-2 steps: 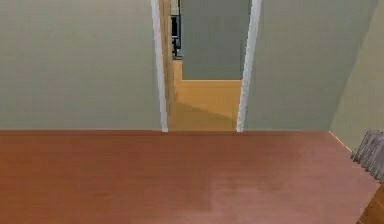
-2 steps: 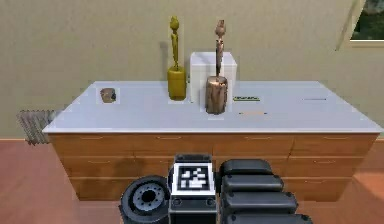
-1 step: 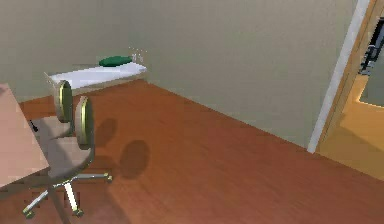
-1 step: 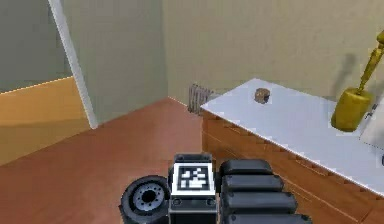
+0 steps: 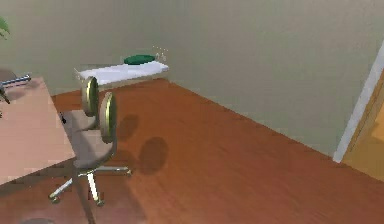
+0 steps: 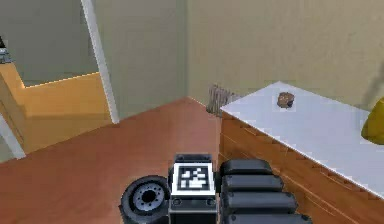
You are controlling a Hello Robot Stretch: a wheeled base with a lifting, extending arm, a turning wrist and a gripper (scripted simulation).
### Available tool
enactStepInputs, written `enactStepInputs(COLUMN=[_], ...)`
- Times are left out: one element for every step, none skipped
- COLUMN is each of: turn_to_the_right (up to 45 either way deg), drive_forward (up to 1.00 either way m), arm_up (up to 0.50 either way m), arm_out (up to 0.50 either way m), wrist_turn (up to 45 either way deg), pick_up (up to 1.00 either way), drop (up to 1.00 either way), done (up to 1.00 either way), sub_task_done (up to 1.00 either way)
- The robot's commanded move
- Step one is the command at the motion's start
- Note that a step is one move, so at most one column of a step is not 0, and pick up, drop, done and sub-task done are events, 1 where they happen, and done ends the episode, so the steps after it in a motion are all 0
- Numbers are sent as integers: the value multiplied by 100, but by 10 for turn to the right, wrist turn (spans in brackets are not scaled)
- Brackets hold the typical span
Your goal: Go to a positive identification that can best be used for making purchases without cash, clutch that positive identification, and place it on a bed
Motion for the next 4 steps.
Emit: enactStepInputs(turn_to_the_right=[0, 0, -240, 0], drive_forward=[100, 90, 0, 100], arm_up=[0, 0, 0, 0], arm_out=[0, 0, 0, 0], wrist_turn=[0, 0, 0, 0], pick_up=[0, 0, 0, 0], drop=[0, 0, 0, 0], done=[0, 0, 0, 0], sub_task_done=[0, 0, 0, 0])
